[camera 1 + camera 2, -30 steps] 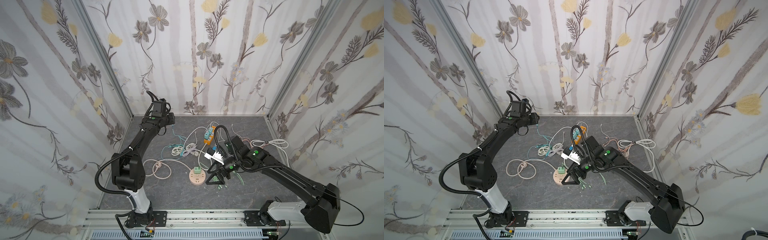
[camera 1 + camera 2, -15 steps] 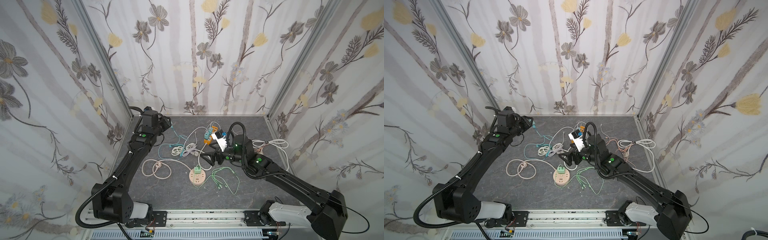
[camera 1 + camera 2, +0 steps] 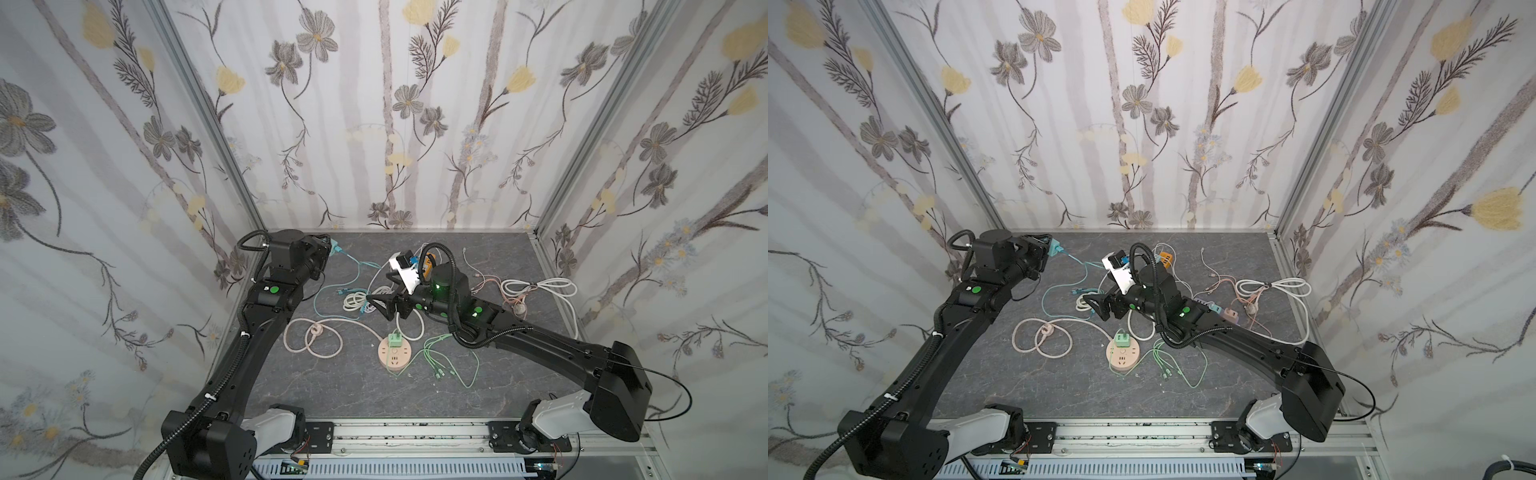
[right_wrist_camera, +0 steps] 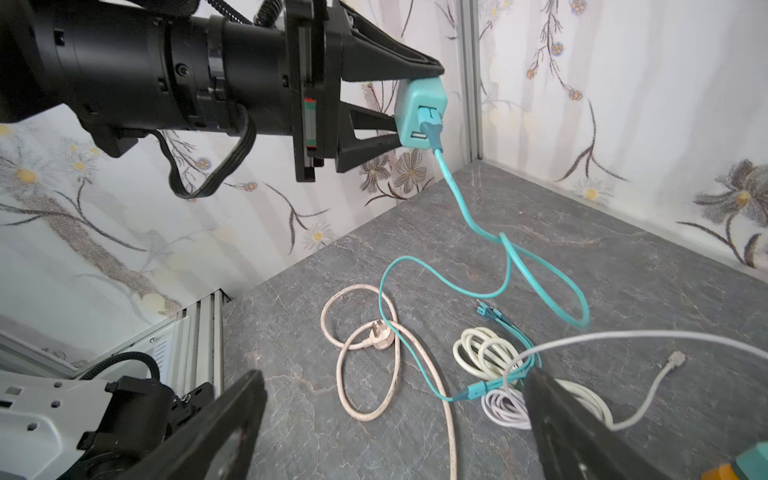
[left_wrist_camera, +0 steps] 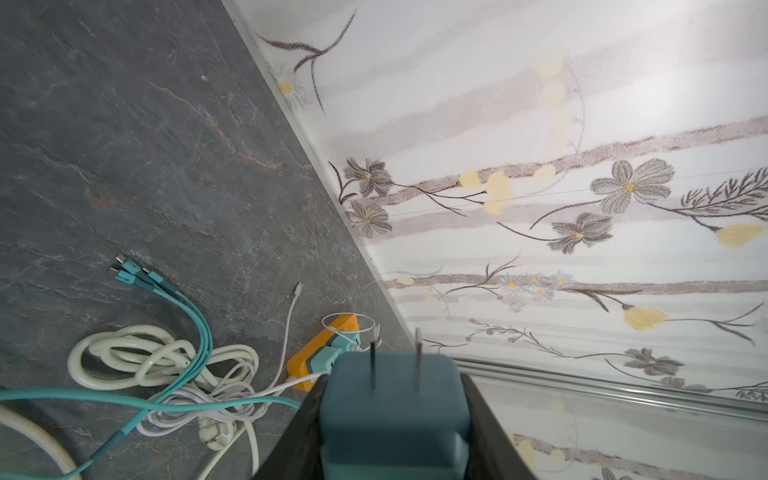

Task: Insert the plug
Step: 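Lift the teal charger with the left gripper while the right gripper approaches it, then close the right gripper on the teal charger held by the left gripper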

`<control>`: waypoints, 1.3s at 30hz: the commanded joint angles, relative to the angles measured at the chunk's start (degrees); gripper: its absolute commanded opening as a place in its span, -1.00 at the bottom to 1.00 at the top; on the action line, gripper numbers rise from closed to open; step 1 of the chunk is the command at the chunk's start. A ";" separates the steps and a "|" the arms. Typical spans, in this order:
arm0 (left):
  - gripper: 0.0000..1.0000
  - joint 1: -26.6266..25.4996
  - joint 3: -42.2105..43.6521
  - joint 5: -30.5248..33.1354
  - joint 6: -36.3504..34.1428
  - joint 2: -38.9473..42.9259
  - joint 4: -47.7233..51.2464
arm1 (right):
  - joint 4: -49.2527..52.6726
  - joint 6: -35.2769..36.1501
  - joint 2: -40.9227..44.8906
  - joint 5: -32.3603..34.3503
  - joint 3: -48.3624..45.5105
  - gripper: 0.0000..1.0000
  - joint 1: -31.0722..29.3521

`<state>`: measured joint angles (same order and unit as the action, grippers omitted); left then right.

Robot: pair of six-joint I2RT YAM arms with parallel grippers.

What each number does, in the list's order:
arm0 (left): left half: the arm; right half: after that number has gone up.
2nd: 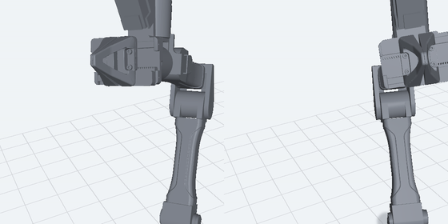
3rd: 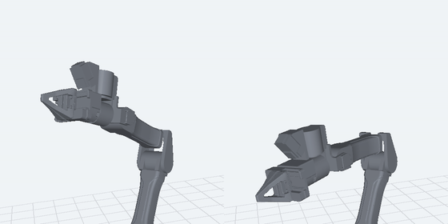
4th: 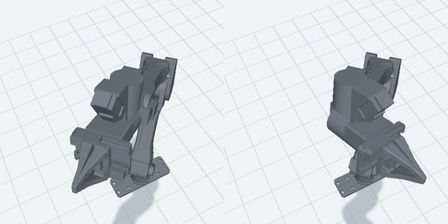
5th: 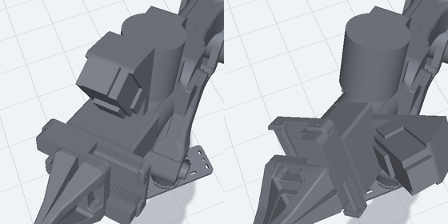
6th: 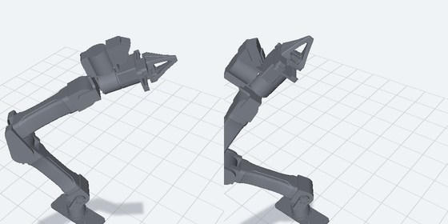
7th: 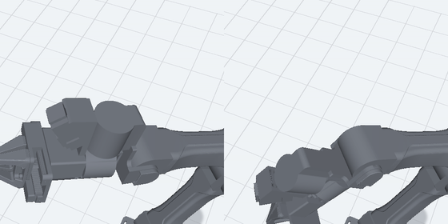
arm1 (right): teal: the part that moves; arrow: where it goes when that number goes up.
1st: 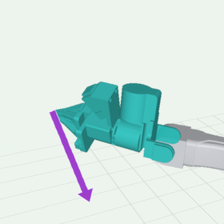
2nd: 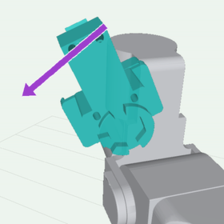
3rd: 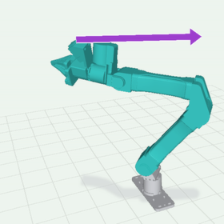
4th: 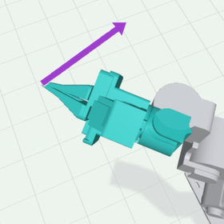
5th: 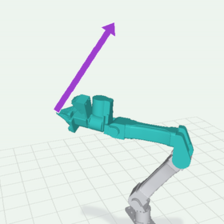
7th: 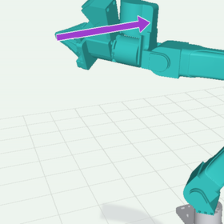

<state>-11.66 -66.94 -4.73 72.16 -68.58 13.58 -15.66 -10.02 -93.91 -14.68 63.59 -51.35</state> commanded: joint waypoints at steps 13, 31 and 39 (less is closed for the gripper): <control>-1.00 0.06 2.98 -6.73 17.48 2.51 -4.93 | -19.01 -12.99 -18.85 2.75 16.04 0.29 -0.85; -1.00 0.06 3.30 -6.51 17.66 3.05 -5.54 | -20.28 -13.65 -26.71 -3.60 25.16 0.02 0.90; -1.00 0.06 3.30 -6.95 17.58 3.01 -6.03 | -19.30 -11.56 -27.64 -7.33 26.99 -0.12 1.30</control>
<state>-11.64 -63.48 -10.94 88.95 -65.56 9.98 -33.12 -22.85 -121.05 -19.09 89.60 -50.17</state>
